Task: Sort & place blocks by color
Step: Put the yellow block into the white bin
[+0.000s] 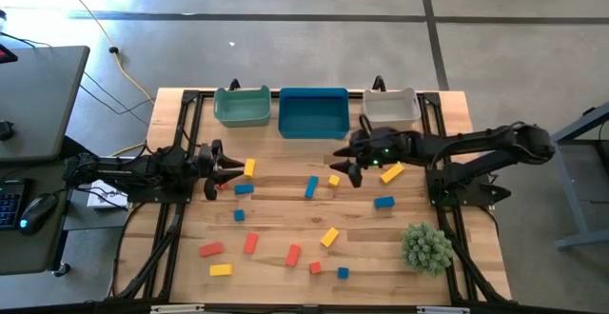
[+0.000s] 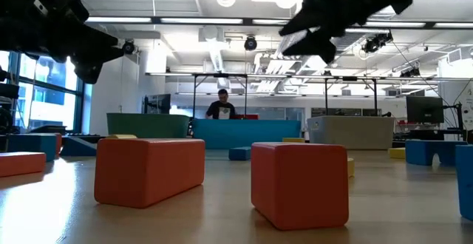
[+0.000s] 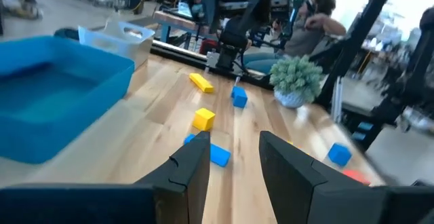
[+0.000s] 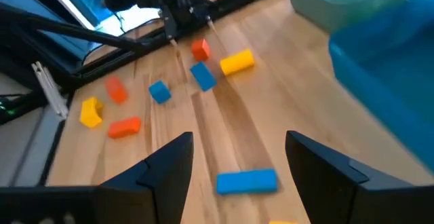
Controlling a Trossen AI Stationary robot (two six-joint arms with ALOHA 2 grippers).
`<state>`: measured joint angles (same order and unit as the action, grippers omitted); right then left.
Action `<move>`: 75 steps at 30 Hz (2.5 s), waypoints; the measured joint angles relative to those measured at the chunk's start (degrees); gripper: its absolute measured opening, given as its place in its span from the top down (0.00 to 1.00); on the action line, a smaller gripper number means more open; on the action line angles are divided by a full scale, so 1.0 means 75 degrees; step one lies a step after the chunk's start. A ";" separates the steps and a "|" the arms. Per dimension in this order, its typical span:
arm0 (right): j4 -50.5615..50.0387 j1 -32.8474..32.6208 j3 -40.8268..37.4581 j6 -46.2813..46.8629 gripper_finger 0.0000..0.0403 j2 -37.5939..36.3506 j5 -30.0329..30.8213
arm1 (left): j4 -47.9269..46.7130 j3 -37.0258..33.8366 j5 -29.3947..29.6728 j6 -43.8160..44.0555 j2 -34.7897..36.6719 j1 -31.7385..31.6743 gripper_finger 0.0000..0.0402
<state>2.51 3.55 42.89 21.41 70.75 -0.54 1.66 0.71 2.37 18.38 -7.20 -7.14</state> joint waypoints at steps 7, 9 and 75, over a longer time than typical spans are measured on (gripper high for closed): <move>-0.1873 -0.0038 0.1289 -0.0548 0.44 0.0822 0.0488 | 0.0002 0.0000 0.0000 0.0273 -0.0003 0.0000 0.71; -0.2487 -0.0036 0.1497 -0.0525 0.44 0.1078 0.0497 | 0.0005 0.0000 0.0000 0.0273 0.0000 0.0000 0.71; -0.3064 -0.0729 0.1722 0.0792 0.74 0.4225 0.1155 | -0.0080 0.0000 0.0003 0.1066 -0.0003 0.0000 0.71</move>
<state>-20.47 -1.91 55.81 27.35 102.43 8.12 1.06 0.71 2.39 26.37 -7.22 -7.14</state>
